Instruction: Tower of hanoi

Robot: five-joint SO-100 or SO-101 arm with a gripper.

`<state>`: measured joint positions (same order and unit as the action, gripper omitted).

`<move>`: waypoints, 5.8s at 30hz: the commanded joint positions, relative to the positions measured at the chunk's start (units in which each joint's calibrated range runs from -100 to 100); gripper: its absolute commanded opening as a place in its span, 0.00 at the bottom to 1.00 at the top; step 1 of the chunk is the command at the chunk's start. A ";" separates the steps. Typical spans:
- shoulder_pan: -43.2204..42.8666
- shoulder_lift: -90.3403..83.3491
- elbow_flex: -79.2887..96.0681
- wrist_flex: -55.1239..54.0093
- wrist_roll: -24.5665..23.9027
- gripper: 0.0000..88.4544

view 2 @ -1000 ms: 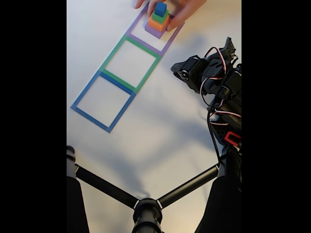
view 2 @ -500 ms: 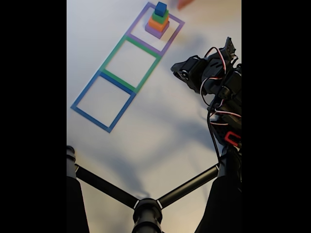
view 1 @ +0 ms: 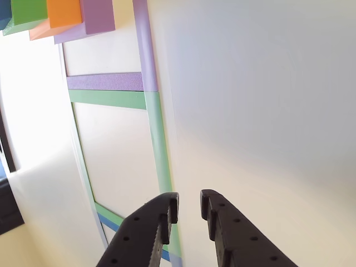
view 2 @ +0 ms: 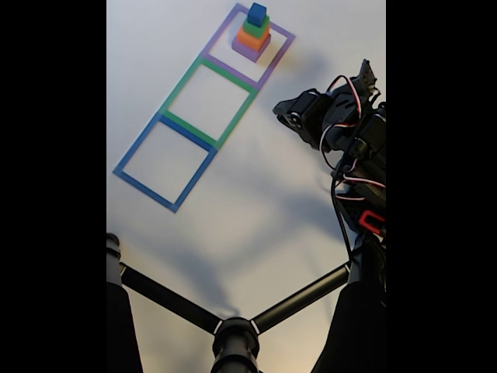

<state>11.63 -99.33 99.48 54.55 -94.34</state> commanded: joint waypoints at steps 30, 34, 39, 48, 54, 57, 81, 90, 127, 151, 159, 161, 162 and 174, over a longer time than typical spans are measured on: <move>-0.46 -0.59 0.43 0.05 -0.51 0.00; -0.46 -0.59 0.43 0.05 -0.51 0.00; -0.46 -0.59 0.43 0.05 -0.51 0.00; -0.46 -0.59 0.43 0.05 -0.51 0.00; -0.46 -0.59 0.43 0.05 -0.51 0.00; -0.46 -0.59 0.43 0.05 -0.51 0.00; -0.46 -0.59 0.43 0.05 -0.51 0.00; -0.46 -0.59 0.43 0.05 -0.51 0.00; 0.07 0.85 -1.57 2.48 2.62 0.00; -1.38 32.90 -57.09 0.78 65.48 0.00; -4.05 38.19 -68.91 4.18 100.78 0.00; -3.97 38.67 -70.45 3.85 109.97 0.00; -3.59 38.75 -70.72 3.45 115.30 0.00; 3.05 38.43 -71.27 3.93 183.87 0.00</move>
<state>12.63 -58.47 31.04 54.47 74.74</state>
